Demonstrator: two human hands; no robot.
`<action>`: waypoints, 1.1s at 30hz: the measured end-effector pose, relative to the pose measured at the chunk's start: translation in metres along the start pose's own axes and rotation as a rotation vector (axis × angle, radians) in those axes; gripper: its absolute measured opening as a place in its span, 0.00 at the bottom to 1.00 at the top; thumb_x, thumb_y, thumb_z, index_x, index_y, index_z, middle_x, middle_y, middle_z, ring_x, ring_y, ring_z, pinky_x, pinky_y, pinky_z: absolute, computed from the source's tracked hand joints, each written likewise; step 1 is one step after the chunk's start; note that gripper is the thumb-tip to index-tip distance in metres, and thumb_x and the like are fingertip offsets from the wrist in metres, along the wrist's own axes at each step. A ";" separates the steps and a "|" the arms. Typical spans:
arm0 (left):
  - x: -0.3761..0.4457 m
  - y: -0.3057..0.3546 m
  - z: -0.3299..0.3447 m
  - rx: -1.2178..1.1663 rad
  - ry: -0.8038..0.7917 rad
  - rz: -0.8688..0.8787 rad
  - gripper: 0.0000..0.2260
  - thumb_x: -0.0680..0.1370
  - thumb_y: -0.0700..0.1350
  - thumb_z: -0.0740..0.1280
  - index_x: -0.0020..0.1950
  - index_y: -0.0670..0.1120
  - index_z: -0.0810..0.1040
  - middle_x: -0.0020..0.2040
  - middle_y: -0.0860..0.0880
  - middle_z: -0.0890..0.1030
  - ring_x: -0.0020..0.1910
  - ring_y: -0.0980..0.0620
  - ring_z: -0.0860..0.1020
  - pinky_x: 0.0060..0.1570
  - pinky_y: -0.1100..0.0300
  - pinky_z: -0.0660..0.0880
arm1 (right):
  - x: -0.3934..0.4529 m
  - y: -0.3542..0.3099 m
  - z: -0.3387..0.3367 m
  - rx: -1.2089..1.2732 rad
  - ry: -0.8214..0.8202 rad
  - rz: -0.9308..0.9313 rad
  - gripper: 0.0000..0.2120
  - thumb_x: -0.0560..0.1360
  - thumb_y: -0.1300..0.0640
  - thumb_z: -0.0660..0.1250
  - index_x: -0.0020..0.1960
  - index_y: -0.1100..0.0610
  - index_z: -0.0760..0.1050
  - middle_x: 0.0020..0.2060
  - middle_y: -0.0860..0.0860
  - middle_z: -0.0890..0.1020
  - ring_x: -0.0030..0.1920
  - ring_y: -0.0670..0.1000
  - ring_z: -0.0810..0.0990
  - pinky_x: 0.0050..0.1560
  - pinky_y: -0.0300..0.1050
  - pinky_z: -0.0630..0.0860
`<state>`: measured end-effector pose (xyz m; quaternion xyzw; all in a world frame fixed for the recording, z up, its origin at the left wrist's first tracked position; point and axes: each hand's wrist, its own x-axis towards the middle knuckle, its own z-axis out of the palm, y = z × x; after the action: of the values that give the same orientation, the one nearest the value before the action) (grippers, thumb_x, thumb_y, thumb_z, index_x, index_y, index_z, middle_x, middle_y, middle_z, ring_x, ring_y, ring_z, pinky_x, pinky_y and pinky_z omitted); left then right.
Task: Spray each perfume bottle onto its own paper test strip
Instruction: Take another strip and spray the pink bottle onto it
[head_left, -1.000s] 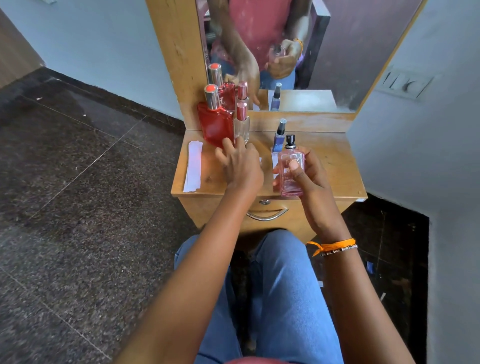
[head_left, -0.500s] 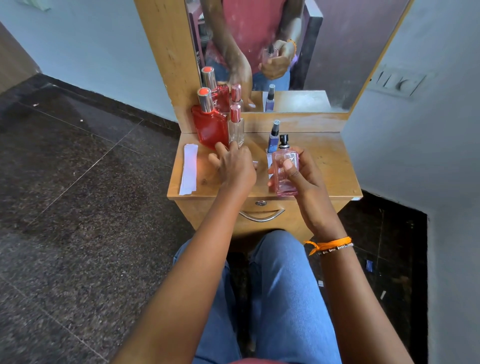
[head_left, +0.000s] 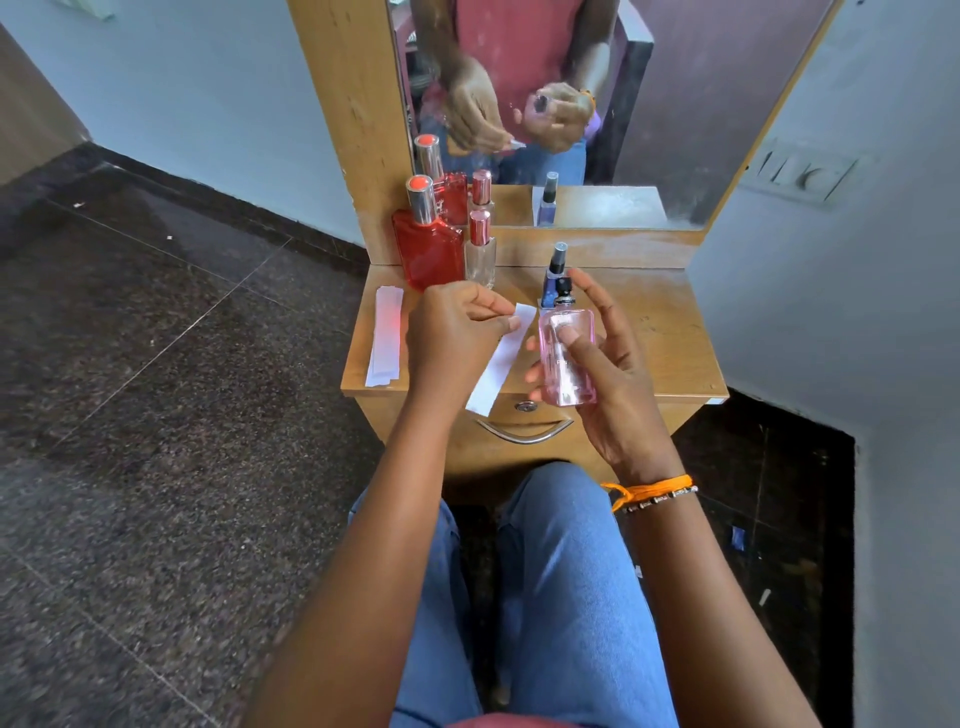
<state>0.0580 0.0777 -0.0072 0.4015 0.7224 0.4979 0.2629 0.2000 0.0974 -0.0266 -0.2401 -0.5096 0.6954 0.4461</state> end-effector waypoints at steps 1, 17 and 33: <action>-0.001 0.000 -0.002 -0.048 -0.028 -0.021 0.07 0.69 0.39 0.74 0.37 0.50 0.80 0.35 0.52 0.82 0.38 0.56 0.80 0.43 0.60 0.77 | 0.000 0.002 0.001 -0.041 0.036 -0.032 0.22 0.76 0.62 0.65 0.67 0.46 0.69 0.42 0.50 0.83 0.34 0.52 0.81 0.34 0.46 0.81; -0.019 0.005 -0.008 -0.405 -0.133 -0.199 0.14 0.71 0.33 0.70 0.56 0.40 0.80 0.44 0.49 0.82 0.32 0.68 0.78 0.30 0.76 0.69 | 0.001 0.012 -0.004 -1.245 0.086 -0.292 0.26 0.73 0.62 0.66 0.69 0.49 0.67 0.50 0.51 0.70 0.39 0.52 0.73 0.35 0.48 0.74; -0.021 0.001 0.000 -0.350 -0.109 -0.164 0.12 0.72 0.35 0.70 0.55 0.41 0.81 0.48 0.47 0.83 0.41 0.64 0.78 0.31 0.78 0.70 | -0.003 0.010 -0.002 -1.418 0.080 -0.337 0.25 0.74 0.62 0.66 0.69 0.51 0.67 0.54 0.56 0.72 0.37 0.50 0.69 0.31 0.42 0.67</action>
<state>0.0701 0.0599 -0.0070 0.3160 0.6399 0.5703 0.4068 0.1992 0.0954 -0.0368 -0.4147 -0.8509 0.1108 0.3028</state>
